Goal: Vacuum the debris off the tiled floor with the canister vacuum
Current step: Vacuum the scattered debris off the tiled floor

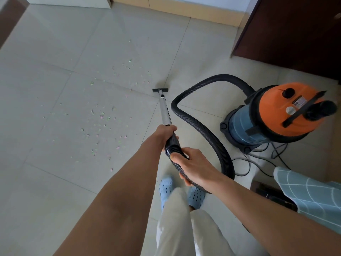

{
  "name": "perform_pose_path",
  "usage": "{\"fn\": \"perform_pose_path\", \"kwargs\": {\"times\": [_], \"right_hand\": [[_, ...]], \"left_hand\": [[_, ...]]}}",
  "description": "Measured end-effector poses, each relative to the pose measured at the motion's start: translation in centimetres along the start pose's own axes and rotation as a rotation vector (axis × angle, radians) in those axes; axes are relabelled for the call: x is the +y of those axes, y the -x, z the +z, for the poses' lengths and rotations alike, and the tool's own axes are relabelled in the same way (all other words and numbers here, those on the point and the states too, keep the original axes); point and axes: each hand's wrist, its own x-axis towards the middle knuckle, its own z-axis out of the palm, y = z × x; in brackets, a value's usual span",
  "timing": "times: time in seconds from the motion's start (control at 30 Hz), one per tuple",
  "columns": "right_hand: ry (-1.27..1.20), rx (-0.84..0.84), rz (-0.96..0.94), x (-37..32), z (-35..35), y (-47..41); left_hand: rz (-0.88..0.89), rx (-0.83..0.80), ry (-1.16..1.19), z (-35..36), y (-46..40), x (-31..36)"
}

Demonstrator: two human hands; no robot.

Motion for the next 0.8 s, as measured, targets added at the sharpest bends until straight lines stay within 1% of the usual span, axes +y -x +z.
{"fn": "perform_pose_path", "kwargs": {"times": [0.1,0.3,0.57,0.8], "right_hand": [[0.028,0.0,-0.005,-0.1,0.6,-0.4],[0.235,0.057,0.004,0.0,2.1,0.2],[0.29,0.105,0.023,0.4,5.2,3.2],[0.369,0.164,0.03,3.0,9.2,6.6]], "left_hand": [[0.0,0.021,-0.013,-0.7,-0.2,-0.1],[-0.027,-0.017,0.029,-1.7,0.5,-1.5],[-0.046,-0.091,0.086,-3.3,3.1,-4.4],[-0.08,-0.143,0.107,-4.5,5.0,-9.1]]}}
